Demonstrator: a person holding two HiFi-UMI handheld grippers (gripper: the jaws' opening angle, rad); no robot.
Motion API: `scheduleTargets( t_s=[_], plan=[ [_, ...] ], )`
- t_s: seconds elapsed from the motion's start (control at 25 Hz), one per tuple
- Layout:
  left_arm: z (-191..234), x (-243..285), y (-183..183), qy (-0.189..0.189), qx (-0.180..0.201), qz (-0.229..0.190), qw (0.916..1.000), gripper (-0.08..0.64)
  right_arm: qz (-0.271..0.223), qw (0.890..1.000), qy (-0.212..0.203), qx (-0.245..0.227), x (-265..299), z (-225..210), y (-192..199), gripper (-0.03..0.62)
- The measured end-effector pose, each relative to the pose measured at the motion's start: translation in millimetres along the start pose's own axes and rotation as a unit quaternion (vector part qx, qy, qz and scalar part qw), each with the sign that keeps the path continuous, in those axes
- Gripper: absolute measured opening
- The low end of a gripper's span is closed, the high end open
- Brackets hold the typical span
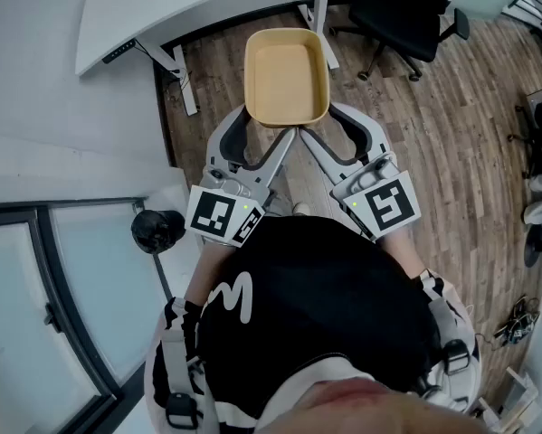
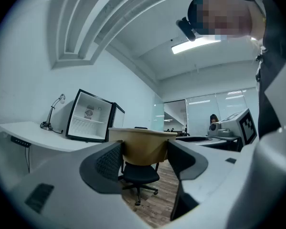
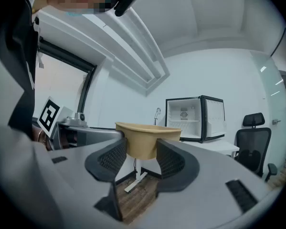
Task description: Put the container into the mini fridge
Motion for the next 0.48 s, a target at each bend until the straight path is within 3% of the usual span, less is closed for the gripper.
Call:
scheduleTargets(
  t_s=[0.48],
  plan=[
    [-2.0, 1.3, 3.7, 0.004, 0.002, 0.0, 1.0, 0.296, -0.001, 1.0, 0.003, -0.006, -2.4, -0.4, 3.5, 0.204]
  ],
)
Point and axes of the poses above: the fingertips, and each gripper's own axes: x forward along the fingers, z to its left, y out of its underside, the point moved 8 cm from there along -x, backward along the fingers, and after that the axes turned 6 degrees about z, right-handed, at the moved point
